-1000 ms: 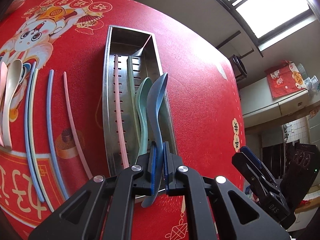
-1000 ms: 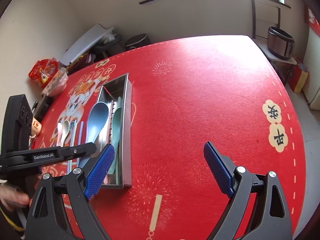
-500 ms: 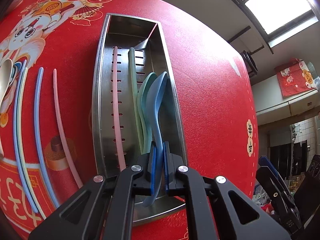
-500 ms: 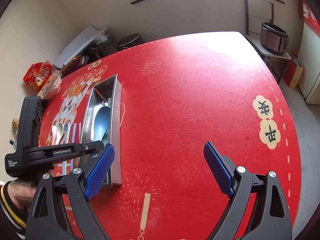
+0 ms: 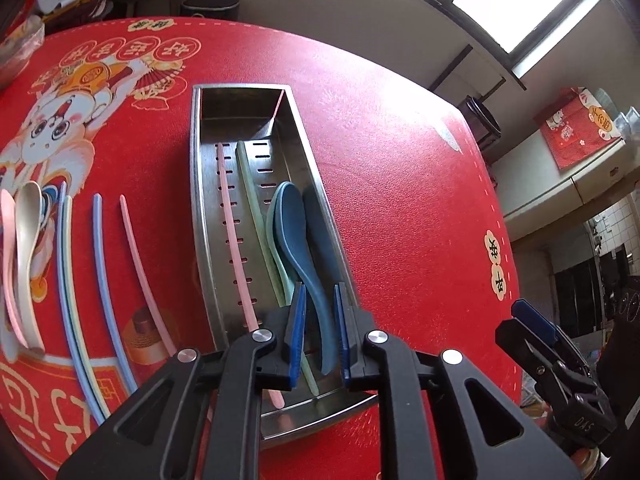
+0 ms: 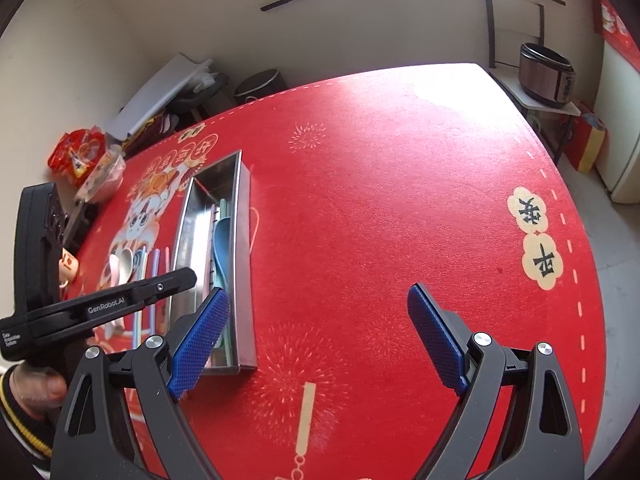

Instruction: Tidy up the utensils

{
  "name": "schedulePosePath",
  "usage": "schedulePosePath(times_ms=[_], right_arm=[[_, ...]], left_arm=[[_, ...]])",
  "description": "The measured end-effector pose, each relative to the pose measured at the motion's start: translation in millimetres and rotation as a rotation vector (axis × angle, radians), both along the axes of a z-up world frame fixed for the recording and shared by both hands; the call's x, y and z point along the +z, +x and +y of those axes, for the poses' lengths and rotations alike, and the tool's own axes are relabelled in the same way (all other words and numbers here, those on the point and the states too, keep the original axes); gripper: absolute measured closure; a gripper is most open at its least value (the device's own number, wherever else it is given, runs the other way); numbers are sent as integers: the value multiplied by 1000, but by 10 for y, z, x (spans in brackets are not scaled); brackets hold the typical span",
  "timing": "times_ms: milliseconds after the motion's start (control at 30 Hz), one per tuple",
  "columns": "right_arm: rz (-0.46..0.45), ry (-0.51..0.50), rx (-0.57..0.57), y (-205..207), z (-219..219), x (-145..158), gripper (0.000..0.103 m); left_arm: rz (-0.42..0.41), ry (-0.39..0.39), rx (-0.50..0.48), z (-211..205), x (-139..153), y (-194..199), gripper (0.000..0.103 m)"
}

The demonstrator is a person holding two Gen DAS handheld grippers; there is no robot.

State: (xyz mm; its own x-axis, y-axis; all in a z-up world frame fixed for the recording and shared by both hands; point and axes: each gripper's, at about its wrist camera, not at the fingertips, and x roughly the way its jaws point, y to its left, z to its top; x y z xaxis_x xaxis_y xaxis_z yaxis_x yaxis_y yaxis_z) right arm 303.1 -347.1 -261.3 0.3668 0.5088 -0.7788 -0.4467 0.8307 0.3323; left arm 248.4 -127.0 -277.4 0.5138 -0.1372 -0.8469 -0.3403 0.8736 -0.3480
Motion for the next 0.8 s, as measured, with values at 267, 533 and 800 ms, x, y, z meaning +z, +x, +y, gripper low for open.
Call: schedulePosePath(times_ms=[267,533,800], right_arm=[[-1,13,15,-165,277,67,16],[-33,18,65,-479,711,115,16],[-24,-3,77,-696,1048,111,16]], left_arm=[[-22,115,-23,157,233,-245,84],[-84,174,-14,660,283,-804,73],[-68,85,163,1617,25,-1426,74]])
